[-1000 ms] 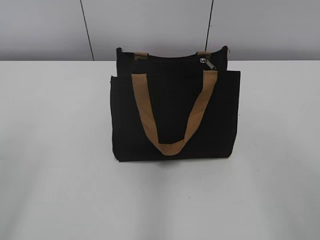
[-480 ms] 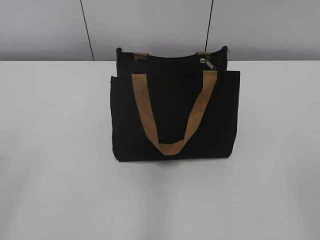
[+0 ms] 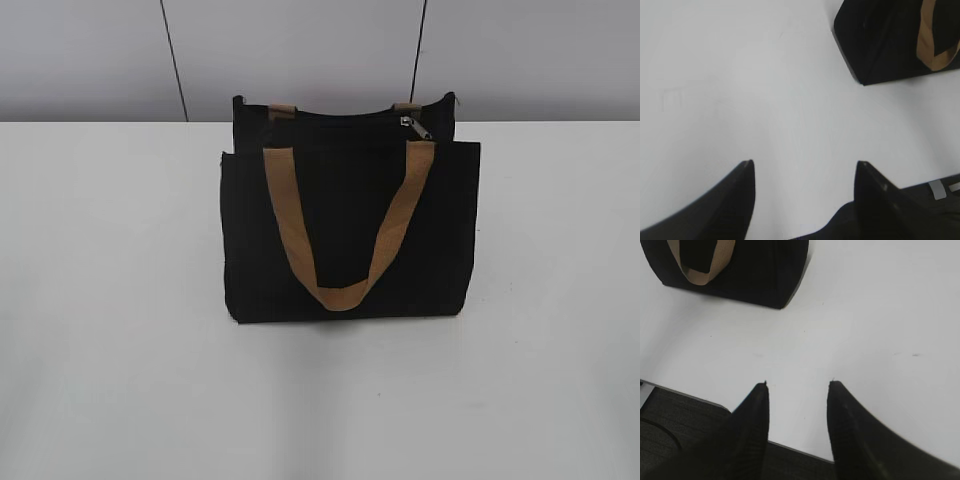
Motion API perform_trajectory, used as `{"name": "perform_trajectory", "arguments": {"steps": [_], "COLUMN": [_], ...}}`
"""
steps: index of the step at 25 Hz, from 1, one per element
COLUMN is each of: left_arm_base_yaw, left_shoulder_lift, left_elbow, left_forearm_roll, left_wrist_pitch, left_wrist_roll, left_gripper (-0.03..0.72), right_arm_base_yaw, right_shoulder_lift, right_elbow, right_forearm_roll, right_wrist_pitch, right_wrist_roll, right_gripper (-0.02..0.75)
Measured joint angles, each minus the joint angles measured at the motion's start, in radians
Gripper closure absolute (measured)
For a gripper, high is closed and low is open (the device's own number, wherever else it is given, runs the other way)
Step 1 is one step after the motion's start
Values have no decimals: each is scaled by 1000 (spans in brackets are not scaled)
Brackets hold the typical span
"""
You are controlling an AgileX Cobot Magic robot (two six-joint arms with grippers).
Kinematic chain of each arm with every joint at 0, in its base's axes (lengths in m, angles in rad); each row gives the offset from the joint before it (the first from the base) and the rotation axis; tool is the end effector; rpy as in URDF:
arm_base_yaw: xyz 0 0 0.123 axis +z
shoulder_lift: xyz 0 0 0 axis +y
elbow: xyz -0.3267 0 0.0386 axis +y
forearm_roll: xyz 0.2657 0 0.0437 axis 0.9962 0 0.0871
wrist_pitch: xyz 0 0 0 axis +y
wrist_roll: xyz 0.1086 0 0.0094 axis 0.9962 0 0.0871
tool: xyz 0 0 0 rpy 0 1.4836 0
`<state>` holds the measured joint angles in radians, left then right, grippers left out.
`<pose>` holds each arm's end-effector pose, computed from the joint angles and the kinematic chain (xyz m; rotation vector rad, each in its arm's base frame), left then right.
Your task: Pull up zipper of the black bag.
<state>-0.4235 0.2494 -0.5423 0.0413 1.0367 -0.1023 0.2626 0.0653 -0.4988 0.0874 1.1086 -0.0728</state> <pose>0.0207 -0.0051 0.2931 0.3616 2.2075 -0.2364 -0.0121 0.0056 0.2739 -0.3641 2.1322 0.2165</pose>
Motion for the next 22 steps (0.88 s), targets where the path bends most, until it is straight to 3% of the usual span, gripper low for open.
{"name": "perform_trajectory", "arguments": {"steps": [12,22], "left_arm_base_yaw": [0,0], "left_shoulder_lift": [-72,-72], "left_elbow": [14,14], "left_forearm_roll": [-1,-1], "left_wrist_pitch": [24,24], "left_wrist_roll": [11,11], "left_gripper": [225,314], "right_arm_base_yaw": [0,0], "right_shoulder_lift": [-24,-24], "right_elbow": [14,14], "right_forearm_roll": [-27,-26], "right_wrist_pitch": [-8,-9], "right_wrist_roll": [3,4], "right_gripper": [428,428]}}
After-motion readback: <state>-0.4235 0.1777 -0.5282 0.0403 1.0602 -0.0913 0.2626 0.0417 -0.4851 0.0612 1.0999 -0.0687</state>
